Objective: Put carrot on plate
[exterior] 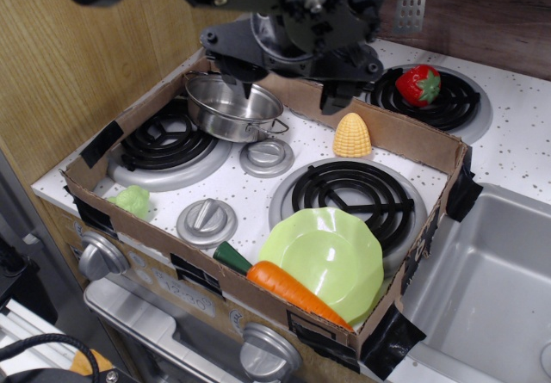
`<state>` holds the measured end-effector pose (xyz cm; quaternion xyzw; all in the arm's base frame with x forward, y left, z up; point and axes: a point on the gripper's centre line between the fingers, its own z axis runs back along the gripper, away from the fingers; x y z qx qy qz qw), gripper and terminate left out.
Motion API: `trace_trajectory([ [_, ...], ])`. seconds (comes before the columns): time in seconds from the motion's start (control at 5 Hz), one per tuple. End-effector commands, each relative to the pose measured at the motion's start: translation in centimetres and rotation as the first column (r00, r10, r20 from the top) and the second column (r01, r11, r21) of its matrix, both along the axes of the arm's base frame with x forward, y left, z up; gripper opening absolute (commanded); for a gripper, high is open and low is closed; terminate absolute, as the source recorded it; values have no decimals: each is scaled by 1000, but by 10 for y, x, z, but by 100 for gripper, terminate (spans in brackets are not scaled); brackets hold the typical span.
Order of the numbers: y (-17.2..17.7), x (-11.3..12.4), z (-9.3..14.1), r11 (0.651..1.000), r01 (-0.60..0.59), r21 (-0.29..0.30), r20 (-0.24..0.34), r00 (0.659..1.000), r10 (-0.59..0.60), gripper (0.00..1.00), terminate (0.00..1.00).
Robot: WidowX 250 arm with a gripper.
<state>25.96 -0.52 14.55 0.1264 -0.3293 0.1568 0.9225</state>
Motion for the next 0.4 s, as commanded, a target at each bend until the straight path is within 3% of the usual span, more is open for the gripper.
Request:
trace_trajectory([
  [0.0, -10, 4, 7, 1000, 5, -5, 31, 1000, -5, 100, 0],
  [0.2, -10, 4, 7, 1000, 5, -5, 31, 1000, -5, 100, 100],
])
